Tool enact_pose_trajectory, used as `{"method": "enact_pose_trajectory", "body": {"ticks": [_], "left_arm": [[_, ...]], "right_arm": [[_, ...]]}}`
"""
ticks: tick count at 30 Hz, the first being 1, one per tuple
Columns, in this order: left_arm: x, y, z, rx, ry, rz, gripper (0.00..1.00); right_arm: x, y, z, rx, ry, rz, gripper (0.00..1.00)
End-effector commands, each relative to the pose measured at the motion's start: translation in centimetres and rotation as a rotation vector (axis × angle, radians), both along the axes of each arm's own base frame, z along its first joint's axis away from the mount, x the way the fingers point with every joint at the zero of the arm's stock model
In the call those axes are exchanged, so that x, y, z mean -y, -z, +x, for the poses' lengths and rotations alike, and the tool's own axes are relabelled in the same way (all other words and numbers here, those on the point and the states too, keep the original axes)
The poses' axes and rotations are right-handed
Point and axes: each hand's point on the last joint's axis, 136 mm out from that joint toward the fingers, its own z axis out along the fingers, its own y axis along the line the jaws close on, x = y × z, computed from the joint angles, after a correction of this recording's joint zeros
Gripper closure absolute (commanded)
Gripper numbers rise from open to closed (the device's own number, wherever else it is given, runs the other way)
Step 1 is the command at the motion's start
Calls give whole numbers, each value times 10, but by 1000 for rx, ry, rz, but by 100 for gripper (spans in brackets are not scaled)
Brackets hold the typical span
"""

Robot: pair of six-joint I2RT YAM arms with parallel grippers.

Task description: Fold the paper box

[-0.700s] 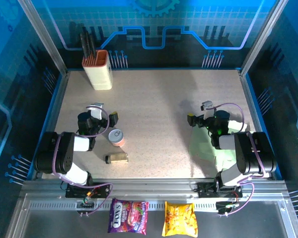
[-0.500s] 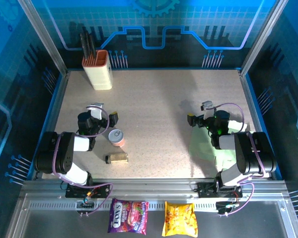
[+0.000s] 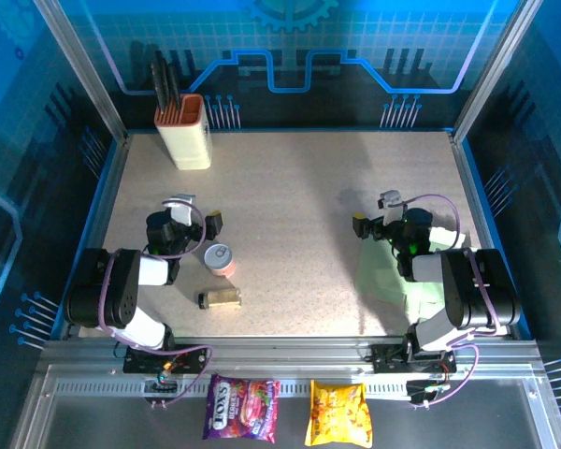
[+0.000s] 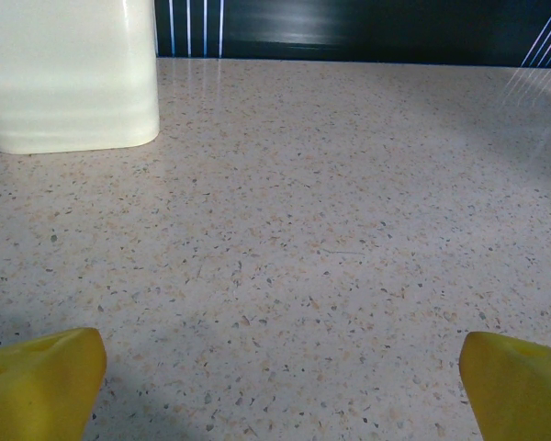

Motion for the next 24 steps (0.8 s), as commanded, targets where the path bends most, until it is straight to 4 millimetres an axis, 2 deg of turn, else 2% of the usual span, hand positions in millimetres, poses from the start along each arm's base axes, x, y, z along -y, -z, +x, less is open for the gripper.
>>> {"method": "enact_pose_trajectory", "body": {"ticks": [1, 16, 24], "left_arm": [[-2, -5, 2, 24, 0, 5, 0], [-13, -5, 4, 16, -61, -3, 0], [-34, -23, -1, 25, -195, -1, 0]], "right_arm": [[10, -6, 5, 26, 42, 3, 0], [12, -6, 6, 25, 58, -3, 1], [19, -31, 2, -1, 104, 1, 1]]}}
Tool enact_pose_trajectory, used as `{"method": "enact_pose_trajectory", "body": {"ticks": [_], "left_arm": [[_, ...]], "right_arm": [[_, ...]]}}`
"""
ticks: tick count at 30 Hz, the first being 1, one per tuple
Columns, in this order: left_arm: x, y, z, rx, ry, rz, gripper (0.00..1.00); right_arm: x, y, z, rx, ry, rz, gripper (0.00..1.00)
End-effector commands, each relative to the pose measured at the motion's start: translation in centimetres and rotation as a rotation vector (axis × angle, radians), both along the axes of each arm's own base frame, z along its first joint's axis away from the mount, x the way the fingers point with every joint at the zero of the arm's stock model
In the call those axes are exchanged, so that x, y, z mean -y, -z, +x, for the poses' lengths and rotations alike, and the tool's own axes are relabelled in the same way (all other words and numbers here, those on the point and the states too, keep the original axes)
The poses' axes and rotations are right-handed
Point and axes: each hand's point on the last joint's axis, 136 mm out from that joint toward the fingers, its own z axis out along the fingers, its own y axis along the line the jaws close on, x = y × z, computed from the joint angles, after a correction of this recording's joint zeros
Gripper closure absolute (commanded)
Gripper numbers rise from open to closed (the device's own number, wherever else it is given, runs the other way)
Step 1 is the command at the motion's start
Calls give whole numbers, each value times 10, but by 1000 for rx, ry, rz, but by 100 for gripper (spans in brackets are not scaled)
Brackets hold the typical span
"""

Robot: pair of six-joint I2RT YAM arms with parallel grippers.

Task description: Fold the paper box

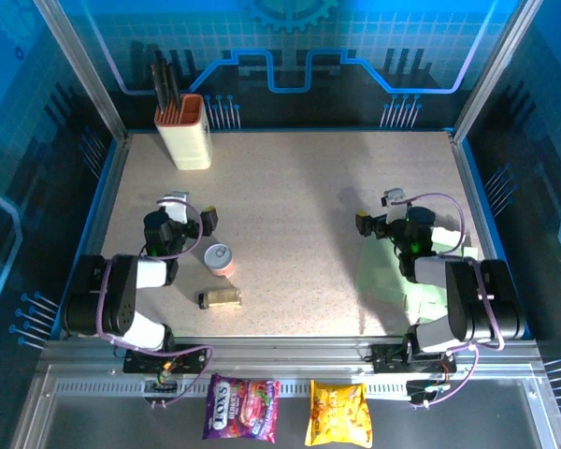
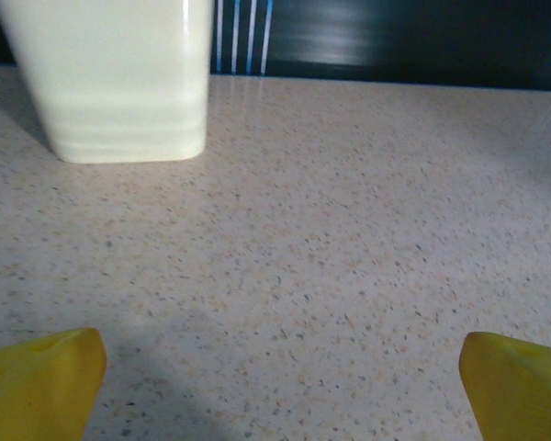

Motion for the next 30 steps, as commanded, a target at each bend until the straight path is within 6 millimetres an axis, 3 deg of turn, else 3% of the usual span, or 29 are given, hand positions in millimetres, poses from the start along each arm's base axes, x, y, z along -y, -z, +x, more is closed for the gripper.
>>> {"method": "enact_pose_trajectory", "body": {"ticks": [1, 9, 13, 18, 23, 30], "left_arm": [[-18, -10, -3, -2, -104, -7, 0], [-49, -32, -15, -117, -333, -101, 0], [-57, -44, -32, -252, -451, -225, 0], [-27, -69, -44, -389, -322, -314, 0], [-12, -88, -54, -465, -222, -282, 0], [2, -100, -63, -515, -109, -243, 0]], "right_arm": [[10, -17, 3, -15, 53, 11, 1], [43, -20, -17, -243, 284, 37, 1], [41, -16, -41, -366, 299, 141, 1], [67, 2, -75, -537, 452, 268, 0], [102, 23, -104, -649, 612, 509, 2], [135, 49, -119, -681, 755, 631, 2]]}}
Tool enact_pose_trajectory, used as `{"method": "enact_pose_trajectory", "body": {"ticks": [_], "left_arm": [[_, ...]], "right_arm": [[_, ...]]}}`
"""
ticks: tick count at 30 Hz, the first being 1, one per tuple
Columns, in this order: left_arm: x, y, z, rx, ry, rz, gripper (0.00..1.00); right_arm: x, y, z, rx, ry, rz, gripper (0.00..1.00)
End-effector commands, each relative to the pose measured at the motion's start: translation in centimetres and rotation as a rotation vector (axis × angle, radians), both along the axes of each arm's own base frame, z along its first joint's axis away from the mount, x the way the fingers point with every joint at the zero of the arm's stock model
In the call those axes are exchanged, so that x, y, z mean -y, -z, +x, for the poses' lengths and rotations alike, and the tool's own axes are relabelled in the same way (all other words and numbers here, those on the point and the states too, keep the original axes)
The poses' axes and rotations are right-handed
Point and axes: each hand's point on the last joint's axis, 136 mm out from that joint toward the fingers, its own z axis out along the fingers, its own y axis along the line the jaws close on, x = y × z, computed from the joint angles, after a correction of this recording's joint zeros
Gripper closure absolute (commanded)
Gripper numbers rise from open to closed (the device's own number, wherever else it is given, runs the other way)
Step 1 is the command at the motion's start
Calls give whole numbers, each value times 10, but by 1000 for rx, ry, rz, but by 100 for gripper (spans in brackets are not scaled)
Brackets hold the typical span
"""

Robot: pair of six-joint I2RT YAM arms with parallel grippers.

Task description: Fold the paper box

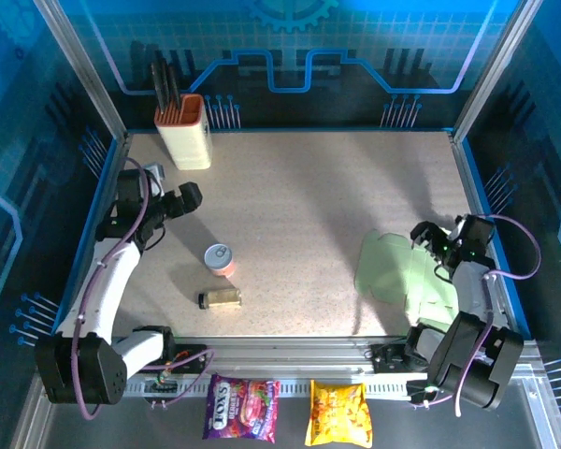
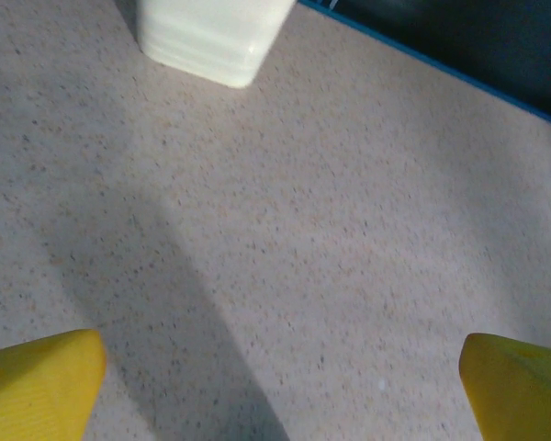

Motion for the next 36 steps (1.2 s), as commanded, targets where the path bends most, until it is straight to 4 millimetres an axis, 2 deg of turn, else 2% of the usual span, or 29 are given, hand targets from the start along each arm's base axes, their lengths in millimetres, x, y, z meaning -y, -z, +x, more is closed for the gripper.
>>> {"method": "enact_pose_trajectory", "body": {"ticks": [1, 7, 11, 18, 20, 21, 22, 24, 30, 34, 36], "left_arm": [[9, 3, -15, -61, 83, -8, 0], [14, 14, -13, -80, 130, -6, 0], [13, 23, -14, -102, 141, -3, 0], [15, 28, -12, -122, 151, -17, 0], [15, 27, -12, -123, 149, -18, 0], [15, 27, -12, -122, 151, -18, 0], [15, 27, -11, -125, 152, -20, 0], [15, 29, -12, -130, 153, -22, 0], [12, 34, -14, -147, 145, -3, 0], [12, 38, -13, -156, 146, -6, 0], [11, 41, -11, -166, 141, -7, 0]], "right_arm": [[0, 19, -9, -52, 55, 95, 2], [14, 35, 1, -119, 80, 85, 2], [15, 40, 13, -145, 46, 75, 4], [-18, 48, 51, -221, -133, 42, 6], [-34, 47, 65, -243, -208, 12, 6], [-42, 52, 66, -270, -244, 2, 6], [-51, 46, 80, -265, -291, -18, 6], [-72, 47, 94, -288, -375, -35, 6], [-149, 54, 129, -327, -630, -100, 6], [-200, 57, 143, -347, -757, -134, 6], [-215, 56, 148, -344, -777, -143, 6]]}}
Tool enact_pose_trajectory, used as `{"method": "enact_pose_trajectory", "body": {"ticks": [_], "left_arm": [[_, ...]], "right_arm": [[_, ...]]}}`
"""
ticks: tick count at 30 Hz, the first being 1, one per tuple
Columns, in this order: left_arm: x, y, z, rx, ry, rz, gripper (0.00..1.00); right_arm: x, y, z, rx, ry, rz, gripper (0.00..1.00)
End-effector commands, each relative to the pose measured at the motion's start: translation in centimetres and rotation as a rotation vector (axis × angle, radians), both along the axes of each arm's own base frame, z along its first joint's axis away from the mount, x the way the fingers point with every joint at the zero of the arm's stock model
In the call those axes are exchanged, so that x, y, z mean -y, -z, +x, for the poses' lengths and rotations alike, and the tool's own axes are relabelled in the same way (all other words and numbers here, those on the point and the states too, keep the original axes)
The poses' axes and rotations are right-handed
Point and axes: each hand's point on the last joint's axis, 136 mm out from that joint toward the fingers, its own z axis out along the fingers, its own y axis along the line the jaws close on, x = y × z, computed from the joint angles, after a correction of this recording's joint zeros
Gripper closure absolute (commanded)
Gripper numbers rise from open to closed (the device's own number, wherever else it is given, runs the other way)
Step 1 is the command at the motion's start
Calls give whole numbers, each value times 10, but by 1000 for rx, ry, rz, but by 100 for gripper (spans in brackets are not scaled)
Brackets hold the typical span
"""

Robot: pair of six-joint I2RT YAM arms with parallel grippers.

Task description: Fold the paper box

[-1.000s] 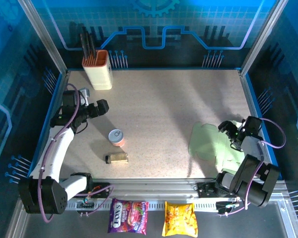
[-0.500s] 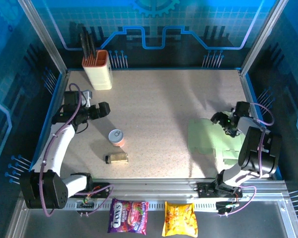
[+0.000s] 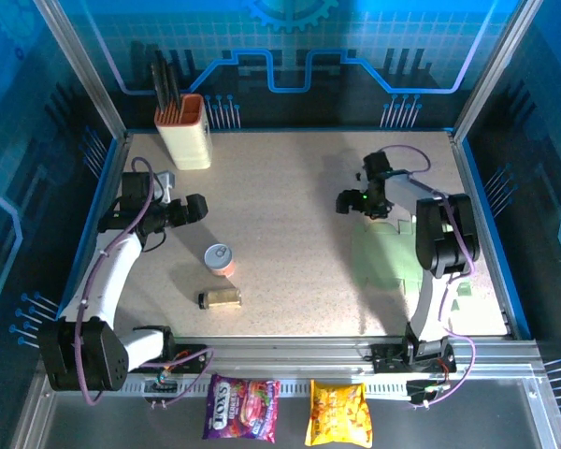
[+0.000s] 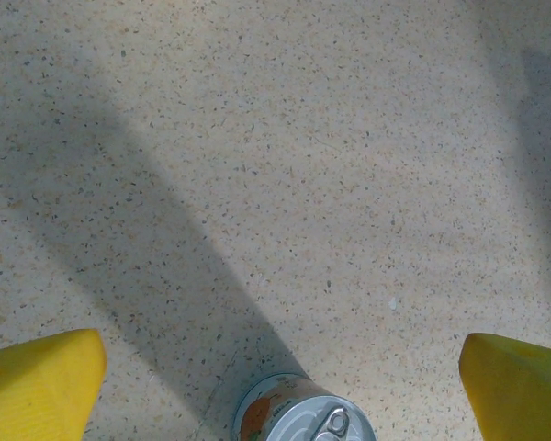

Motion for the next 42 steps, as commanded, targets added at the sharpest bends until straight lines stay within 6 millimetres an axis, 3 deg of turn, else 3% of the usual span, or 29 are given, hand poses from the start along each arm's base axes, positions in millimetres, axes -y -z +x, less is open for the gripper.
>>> {"method": "enact_pose_trajectory", "body": {"ticks": [1, 3, 6, 18, 22, 26, 31, 34, 42], "left_arm": [[-1, 8, 0, -33, 6, -2, 0], [1, 8, 3, -36, 10, -16, 0], [3, 7, 4, -38, 20, -29, 0], [9, 1, -6, -9, 46, -38, 0], [11, -2, -4, 2, 51, -49, 0], [12, -1, -5, -2, 58, -60, 0], [12, -2, -6, 2, 53, -60, 0], [12, -3, -6, 5, 50, -63, 0], [11, -3, -6, 4, 41, -58, 0]], "right_arm": [[-28, 2, -6, -48, -68, 4, 6], [-28, -6, -3, -28, -51, 12, 6], [-8, -15, -4, 6, -4, -20, 6], [151, -26, -54, 57, 465, 77, 1], [189, -20, -66, 59, 581, 88, 1], [210, -8, -67, 44, 664, 91, 1], [202, 7, -49, 8, 633, 116, 1], [185, 6, -31, -1, 559, 102, 0], [87, 8, 10, -73, 265, 136, 1]]}}
